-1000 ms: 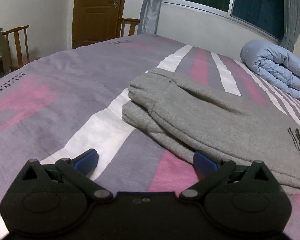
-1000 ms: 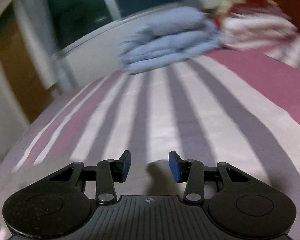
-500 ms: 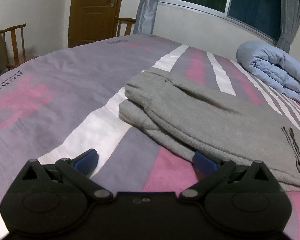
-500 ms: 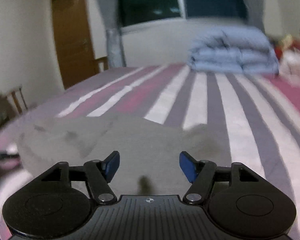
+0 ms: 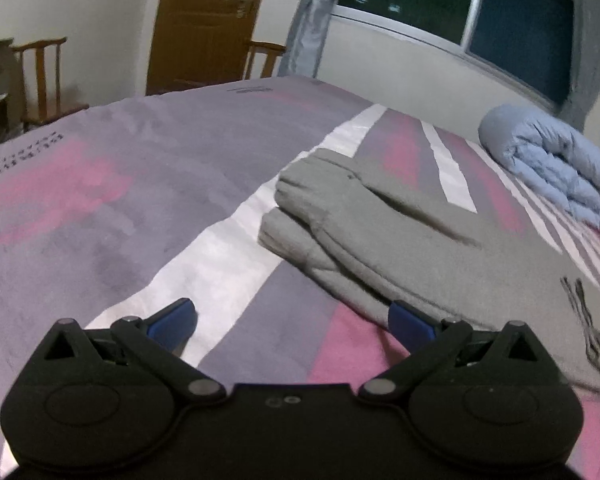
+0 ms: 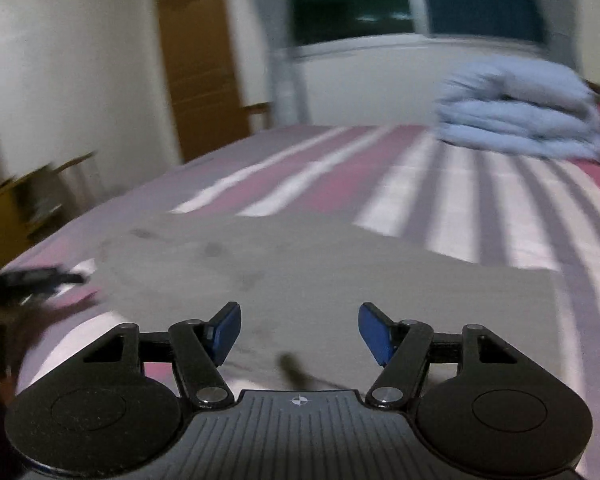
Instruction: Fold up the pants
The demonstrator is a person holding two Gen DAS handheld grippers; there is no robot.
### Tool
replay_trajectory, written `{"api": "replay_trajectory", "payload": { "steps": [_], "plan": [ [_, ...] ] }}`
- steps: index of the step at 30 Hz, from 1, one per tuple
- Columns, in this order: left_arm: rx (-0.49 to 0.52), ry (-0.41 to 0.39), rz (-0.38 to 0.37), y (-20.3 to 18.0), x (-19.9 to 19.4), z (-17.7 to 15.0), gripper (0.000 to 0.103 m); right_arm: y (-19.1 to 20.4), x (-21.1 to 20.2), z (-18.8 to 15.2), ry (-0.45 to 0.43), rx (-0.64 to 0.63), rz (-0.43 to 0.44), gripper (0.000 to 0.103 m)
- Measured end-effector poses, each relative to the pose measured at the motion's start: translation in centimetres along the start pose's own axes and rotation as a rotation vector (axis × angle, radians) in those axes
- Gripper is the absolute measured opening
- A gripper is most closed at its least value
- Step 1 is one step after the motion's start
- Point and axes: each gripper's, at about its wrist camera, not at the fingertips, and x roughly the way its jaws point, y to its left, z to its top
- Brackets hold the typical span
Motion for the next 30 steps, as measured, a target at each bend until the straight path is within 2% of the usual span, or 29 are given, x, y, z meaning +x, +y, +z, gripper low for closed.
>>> {"api": "replay_trajectory", "payload": {
  "steps": [2,5,7,9,12,14,16,18,20,23,26,27,28,30],
  "plan": [
    [0.007,0.000,0.001,0.3,-0.4,-0.1,0.097,1.5,2.4,-0.1,0.023,-0.044,0.019,0.066],
    [-0.027,-0.011,0.002,1.1,-0.9,-0.1,0.097,2.4,5.7,-0.6,0.065,-0.087,-0.020,0.064],
    [-0.054,-0.012,0.002,1.6,-0.9,-0.1,0.097,1.9,7.4,-1.0,0.092,-0.051,-0.031,0.030],
    [-0.063,-0.011,-0.002,1.7,-0.8,-0.1,0.097,0.8,7.4,-1.1,0.075,0.048,-0.023,0.029],
    [-0.026,0.000,-0.022,1.1,-0.5,0.0,0.097,-0.8,7.3,-1.0,0.038,0.191,-0.048,0.015],
    [0.021,0.001,-0.030,0.3,-0.4,-0.1,0.097,-0.8,6.5,0.0,-0.017,0.245,-0.046,0.015],
    [0.056,0.003,-0.039,-0.3,-0.4,-0.2,0.097,-0.1,5.6,1.5,-0.064,0.245,-0.025,0.015],
    [0.067,0.003,-0.038,-0.5,-0.4,-0.3,0.097,0.6,6.6,1.7,-0.050,0.245,-0.002,0.015],
    [0.050,0.008,-0.041,-0.3,-0.2,-0.3,0.097,1.5,9.3,0.4,0.070,0.190,0.004,0.015],
    [0.039,0.014,-0.042,-0.1,-0.2,-0.4,0.097,1.5,9.0,-0.3,0.038,0.157,-0.010,0.015],
    [0.045,0.017,-0.042,-0.3,-0.1,-0.5,0.097,1.4,5.1,0.0,-0.073,0.147,-0.026,0.034],
    [0.044,0.018,-0.043,-0.2,-0.1,-0.5,0.097,0.7,3.5,0.0,-0.112,0.155,-0.036,0.047],
    [0.046,0.018,-0.044,-0.3,0.0,-0.5,0.097,0.2,2.3,-0.2,-0.126,0.165,-0.058,0.052],
    [0.055,0.020,-0.045,-0.4,0.1,-0.4,0.097,-2.3,0.1,-0.7,-0.146,0.219,-0.111,0.052]
  ]
}}
